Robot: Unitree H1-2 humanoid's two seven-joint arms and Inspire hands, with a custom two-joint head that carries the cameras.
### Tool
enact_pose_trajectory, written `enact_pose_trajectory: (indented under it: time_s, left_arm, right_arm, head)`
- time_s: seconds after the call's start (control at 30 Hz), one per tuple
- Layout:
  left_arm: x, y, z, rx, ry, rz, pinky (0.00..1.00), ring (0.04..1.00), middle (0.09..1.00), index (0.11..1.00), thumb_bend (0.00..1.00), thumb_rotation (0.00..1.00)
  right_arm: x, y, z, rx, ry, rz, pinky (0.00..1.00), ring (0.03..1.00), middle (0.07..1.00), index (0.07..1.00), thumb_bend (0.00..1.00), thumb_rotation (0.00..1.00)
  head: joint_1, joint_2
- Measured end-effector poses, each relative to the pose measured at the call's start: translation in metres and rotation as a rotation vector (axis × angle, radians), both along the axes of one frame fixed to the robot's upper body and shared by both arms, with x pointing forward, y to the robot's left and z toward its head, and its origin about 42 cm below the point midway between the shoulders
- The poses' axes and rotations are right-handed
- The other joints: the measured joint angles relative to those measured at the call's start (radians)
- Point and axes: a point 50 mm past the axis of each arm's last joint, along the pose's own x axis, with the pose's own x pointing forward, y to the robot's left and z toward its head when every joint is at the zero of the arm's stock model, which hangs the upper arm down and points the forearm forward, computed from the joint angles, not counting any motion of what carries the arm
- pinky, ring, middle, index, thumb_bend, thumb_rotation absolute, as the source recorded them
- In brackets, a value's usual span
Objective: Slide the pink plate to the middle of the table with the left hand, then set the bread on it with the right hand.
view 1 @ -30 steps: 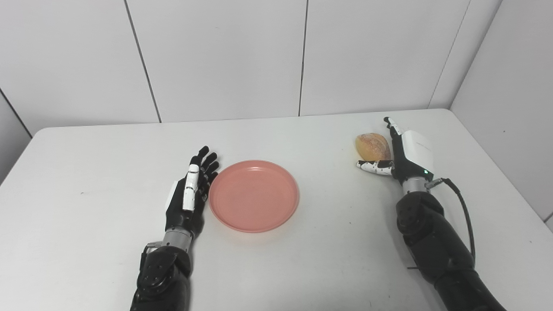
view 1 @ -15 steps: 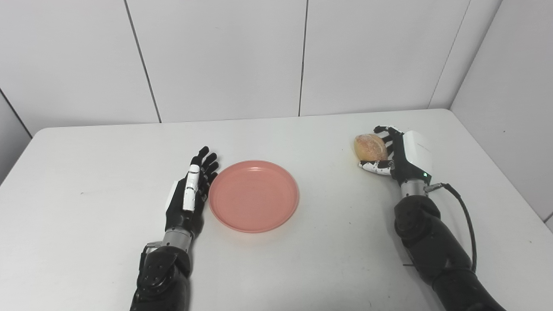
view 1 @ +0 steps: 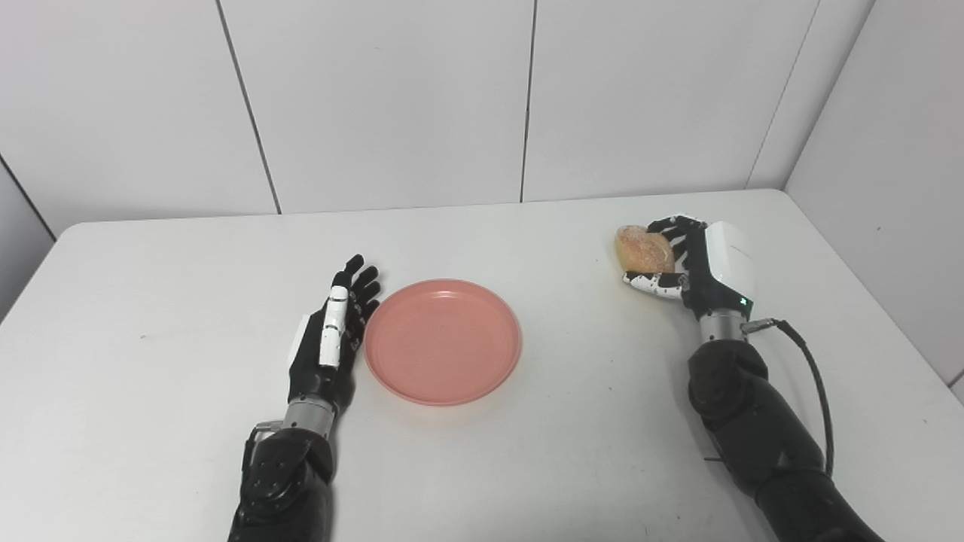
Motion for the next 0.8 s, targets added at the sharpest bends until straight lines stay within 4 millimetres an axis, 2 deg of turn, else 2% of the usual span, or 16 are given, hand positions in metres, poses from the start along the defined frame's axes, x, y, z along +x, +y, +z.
enact_pose_trajectory:
  time_s: [0.13, 0.27, 0.43, 0.57, 0.67, 0.8]
  left_arm:
    - [-0.001, -0.006, 0.0, 0.014, 0.0, 0.001, 0.96, 0.943, 0.936, 0.934, 0.5, 1.0]
    - [-0.001, -0.015, 0.0, 0.025, 0.001, -0.002, 0.97, 0.944, 0.937, 0.933, 0.5, 1.0]
    - [-0.002, -0.019, 0.0, 0.028, 0.002, 0.014, 0.97, 0.946, 0.937, 0.93, 0.5, 1.0]
    - [-0.002, -0.021, 0.0, 0.02, 0.003, 0.022, 0.97, 0.951, 0.942, 0.936, 0.51, 1.0]
    - [-0.002, -0.022, 0.0, 0.013, 0.005, 0.033, 0.98, 0.941, 0.933, 0.928, 0.54, 1.0]
    - [-0.001, -0.021, 0.001, 0.002, 0.006, 0.048, 0.98, 0.942, 0.932, 0.925, 0.56, 1.0]
  right_arm:
    - [-0.004, 0.012, 0.021, 0.036, -0.097, 0.062, 0.4, 0.474, 0.547, 0.495, 0.5, 0.13]
    - [-0.013, 0.034, 0.039, 0.078, -0.153, 0.153, 0.41, 0.479, 0.542, 0.495, 0.5, 0.13]
    - [-0.032, 0.07, 0.049, 0.119, -0.152, 0.293, 0.41, 0.479, 0.546, 0.494, 0.5, 0.12]
    - [-0.043, 0.088, 0.055, 0.141, -0.133, 0.378, 0.38, 0.464, 0.543, 0.495, 0.5, 0.12]
    - [-0.047, 0.1, 0.06, 0.149, -0.127, 0.427, 0.4, 0.468, 0.543, 0.494, 0.5, 0.12]
    - [-0.053, 0.117, 0.06, 0.161, -0.101, 0.479, 0.4, 0.461, 0.537, 0.494, 0.5, 0.12]
  head:
    - [0.029, 0.002]
    - [0.057, 0.006]
    - [0.116, 0.015]
    - [0.134, 0.017]
    - [0.157, 0.018]
    - [0.164, 0.02]
